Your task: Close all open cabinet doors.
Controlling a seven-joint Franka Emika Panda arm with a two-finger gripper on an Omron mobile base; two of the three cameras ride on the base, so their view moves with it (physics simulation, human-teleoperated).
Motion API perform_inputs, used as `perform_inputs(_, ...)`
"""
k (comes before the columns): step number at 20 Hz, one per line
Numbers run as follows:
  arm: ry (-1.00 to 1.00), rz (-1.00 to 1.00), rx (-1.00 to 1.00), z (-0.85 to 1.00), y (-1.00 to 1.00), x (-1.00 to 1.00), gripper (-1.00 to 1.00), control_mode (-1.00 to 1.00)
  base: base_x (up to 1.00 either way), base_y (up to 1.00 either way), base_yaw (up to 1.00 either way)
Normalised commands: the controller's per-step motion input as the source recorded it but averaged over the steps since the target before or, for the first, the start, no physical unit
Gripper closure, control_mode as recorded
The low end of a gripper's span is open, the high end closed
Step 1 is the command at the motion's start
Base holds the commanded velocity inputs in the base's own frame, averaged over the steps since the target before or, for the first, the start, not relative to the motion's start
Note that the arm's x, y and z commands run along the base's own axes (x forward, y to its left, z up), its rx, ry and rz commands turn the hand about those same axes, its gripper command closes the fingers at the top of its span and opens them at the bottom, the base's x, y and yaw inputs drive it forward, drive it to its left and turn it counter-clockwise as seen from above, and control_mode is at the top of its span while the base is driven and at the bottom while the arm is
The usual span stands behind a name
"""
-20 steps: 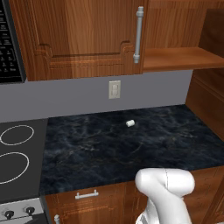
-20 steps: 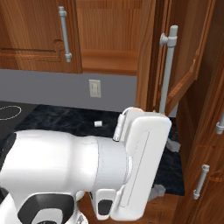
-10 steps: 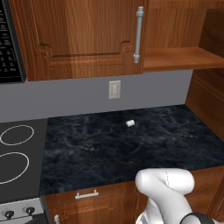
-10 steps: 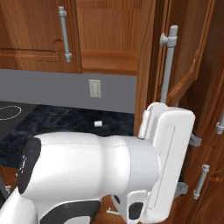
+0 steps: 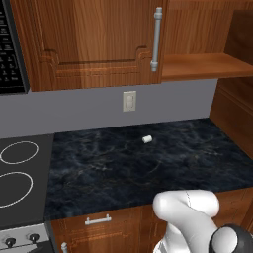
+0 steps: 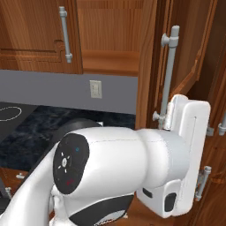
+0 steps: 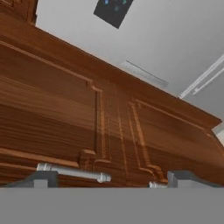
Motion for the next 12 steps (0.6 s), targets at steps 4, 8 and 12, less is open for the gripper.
perform_inputs(4,0.0,0.17,0.0,0.0,-0.13,0.33,-1.0,-1.0,0.0,0.0,0.0)
perform_inputs(8,0.0,0.18,0.0,0.0,-0.05,0.33,-1.0,-1.0,0.0,0.0,0.0)
perform_inputs(12,0.0,0.17,0.0,0.03,0.02,0.2,-1.0,-1.0,0.0,0.0,0.0)
